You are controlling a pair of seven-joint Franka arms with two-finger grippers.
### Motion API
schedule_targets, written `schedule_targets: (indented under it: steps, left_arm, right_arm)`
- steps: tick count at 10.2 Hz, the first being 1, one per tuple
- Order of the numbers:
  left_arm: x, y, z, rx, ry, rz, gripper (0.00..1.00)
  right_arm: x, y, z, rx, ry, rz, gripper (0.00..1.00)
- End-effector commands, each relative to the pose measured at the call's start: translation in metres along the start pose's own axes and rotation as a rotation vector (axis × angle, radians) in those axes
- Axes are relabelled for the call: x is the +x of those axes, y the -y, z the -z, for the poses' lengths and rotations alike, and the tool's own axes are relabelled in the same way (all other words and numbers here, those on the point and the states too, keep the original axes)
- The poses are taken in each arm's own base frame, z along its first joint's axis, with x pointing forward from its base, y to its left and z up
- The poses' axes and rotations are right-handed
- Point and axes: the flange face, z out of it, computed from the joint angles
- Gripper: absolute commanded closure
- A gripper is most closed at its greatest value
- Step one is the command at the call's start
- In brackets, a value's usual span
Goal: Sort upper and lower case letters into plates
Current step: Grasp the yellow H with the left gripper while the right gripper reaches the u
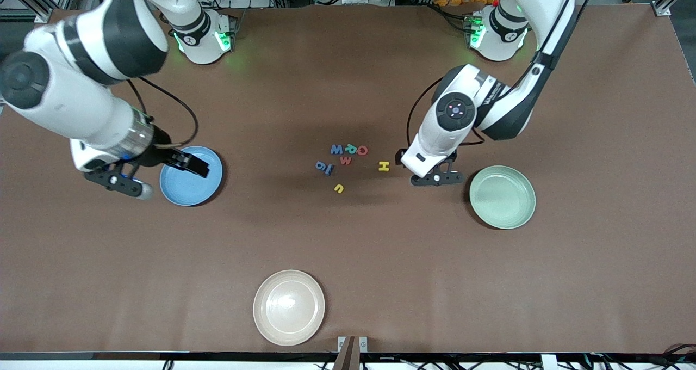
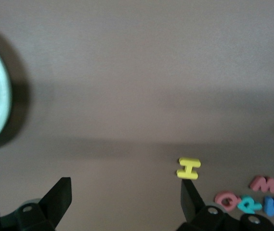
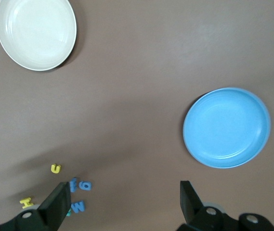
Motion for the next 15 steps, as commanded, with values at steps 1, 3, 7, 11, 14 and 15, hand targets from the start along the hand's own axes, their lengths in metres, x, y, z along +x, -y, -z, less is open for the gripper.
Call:
schedule_targets:
  steps: [1,3,7,11,14,15]
  left_arm:
    - [-0.007,-0.028,-0.031,-0.007,-0.058,0.013,0.0]
    - [-0.012,-0.037,-0.052,-0.025,-0.055,0.045,0.0]
    - [-0.043,-0.055,-0.086,-0.022,-0.066,0.017,0.0]
    - [-0.049,-0.066,-0.108,-0.012,-0.084,0.045,0.04]
    - [-0.05,-0.067,-0.12,-0.015,-0.085,0.039,0.13]
    - [-0.05,-0.067,-0.12,-0.015,-0.085,0.041,0.15]
  right_arm:
    - [-0.012,0.049,-0.037,-0.033,-0.026,-0.081,0.0]
    - [-0.024,0.085,-0.075,-0.011,-0.044,-0.089,0.0]
    - [-0.044,0.126,-0.139,-0.001,-0.039,-0.116,0.0]
    - [-0.049,0.13,-0.161,-0.024,-0.017,-0.115,0.0]
    - [-0.053,0.135,-0.173,-0.035,-0.01,-0.103,0.0]
    - [-0.054,0.135,-0.178,-0.04,-0.004,-0.103,0.0]
